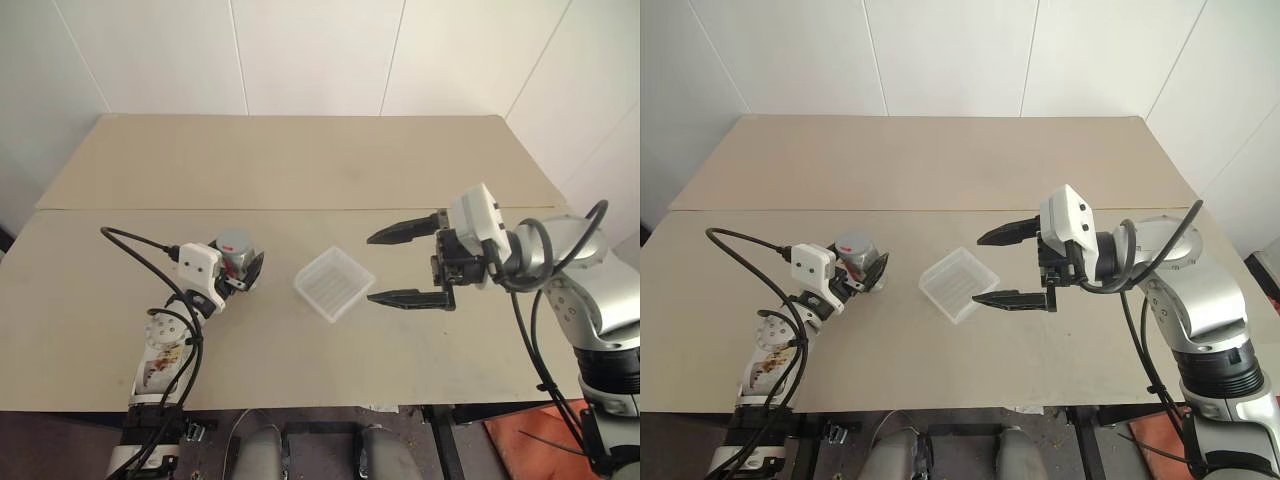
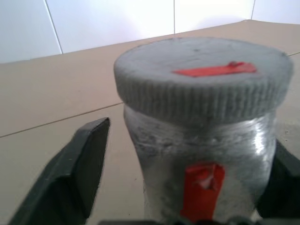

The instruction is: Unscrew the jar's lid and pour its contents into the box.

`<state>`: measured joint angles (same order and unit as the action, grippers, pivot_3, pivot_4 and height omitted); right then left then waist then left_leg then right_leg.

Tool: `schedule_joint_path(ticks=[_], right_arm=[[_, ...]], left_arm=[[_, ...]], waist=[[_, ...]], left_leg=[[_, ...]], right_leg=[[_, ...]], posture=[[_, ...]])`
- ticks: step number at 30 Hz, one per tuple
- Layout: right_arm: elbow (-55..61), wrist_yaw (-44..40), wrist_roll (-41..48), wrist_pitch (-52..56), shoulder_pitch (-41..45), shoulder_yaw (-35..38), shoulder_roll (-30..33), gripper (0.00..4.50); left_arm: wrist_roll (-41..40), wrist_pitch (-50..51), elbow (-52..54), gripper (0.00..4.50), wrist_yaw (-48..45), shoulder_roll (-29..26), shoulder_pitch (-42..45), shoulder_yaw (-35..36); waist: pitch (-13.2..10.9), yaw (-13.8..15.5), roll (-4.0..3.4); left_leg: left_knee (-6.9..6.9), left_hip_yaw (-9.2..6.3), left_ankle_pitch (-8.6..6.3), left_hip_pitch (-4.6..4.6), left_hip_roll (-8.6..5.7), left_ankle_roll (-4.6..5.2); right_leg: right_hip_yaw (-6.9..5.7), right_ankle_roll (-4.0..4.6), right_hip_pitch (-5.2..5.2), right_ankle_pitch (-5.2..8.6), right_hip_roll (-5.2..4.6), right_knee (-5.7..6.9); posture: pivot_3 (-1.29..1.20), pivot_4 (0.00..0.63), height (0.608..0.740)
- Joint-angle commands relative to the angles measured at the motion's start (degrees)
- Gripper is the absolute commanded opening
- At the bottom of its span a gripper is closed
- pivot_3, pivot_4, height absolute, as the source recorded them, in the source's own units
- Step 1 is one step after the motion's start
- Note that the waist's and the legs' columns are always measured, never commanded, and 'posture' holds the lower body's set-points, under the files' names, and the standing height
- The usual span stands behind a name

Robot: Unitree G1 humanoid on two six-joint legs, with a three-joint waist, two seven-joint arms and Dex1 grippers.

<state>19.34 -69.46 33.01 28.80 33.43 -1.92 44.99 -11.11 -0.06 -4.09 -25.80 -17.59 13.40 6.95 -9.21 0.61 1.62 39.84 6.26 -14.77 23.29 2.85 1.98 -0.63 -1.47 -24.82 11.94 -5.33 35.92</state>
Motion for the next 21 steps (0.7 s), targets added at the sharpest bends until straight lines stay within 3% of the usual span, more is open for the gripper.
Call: schedule_joint_path(ticks=[1, 5, 11, 17, 21], right_arm=[[2.36, 0.92, 0.75, -1.23, 0.43, 2.15, 0.17, 4.5], [3.17, 2.09, 1.01, -0.93, -0.07, 2.38, -0.15, 4.5], [2.15, 10.25, -0.04, 0.68, 2.19, 1.87, -5.15, 4.5], [-2.53, 20.32, 1.56, 7.16, 11.4, -0.65, -16.45, 4.5], [-6.72, 25.31, 0.76, 12.32, 17.45, -2.11, -21.94, 4.5]], left_arm=[[-0.2, -0.9, 0.55, 2.96, 0.32, 0.88, 1.53, -0.72], [-0.1, -0.23, 0.76, 1.98, -0.23, 0.73, 2.04, -1.22], [-8.14, 8.22, 6.59, 1.98, -10.49, -6.22, 5.29, -0.08], [-22.01, 19.36, 5.4, 1.98, -33.59, -18.79, 14.81, 0.27], [-23.39, 20.43, -1.48, 1.98, -46.08, -21.21, 23.04, -2.95]], waist=[[0.0, 0.0, 0.0], [0.0, 0.04, 0.0], [0.0, -0.35, 0.0], [0.0, -0.93, 0.0], [0.0, -0.95, -0.01]], left_leg=[[0.0, 0.0, 0.0, 0.0, 0.0, 0.0], [0.0, -0.01, 0.0, 0.01, 0.0, 0.0], [0.0, 0.0, 0.01, 0.0, 0.02, -0.01], [-0.01, 0.02, 0.06, 0.05, 0.02, -0.09], [-0.01, 0.04, 0.07, 0.18, 0.01, -0.1]], right_leg=[[0.0, 0.0, 0.0, 0.0, 0.0, 0.0], [0.0, 0.0, 0.0, 0.0, 0.0, 0.0], [-0.01, 0.0, -0.02, 0.0, 0.03, 0.03], [0.01, 0.0, -0.15, 0.0, 0.06, 0.16], [-0.06, 0.0, -0.2, 0.0, 0.07, 0.11]], posture=[[0.0, 0.15, 0.74], [0.0, 0.15, 0.74], [0.0, 0.15, 0.74], [0.0, 0.15, 0.74], [0.0, 0.15, 0.74]])
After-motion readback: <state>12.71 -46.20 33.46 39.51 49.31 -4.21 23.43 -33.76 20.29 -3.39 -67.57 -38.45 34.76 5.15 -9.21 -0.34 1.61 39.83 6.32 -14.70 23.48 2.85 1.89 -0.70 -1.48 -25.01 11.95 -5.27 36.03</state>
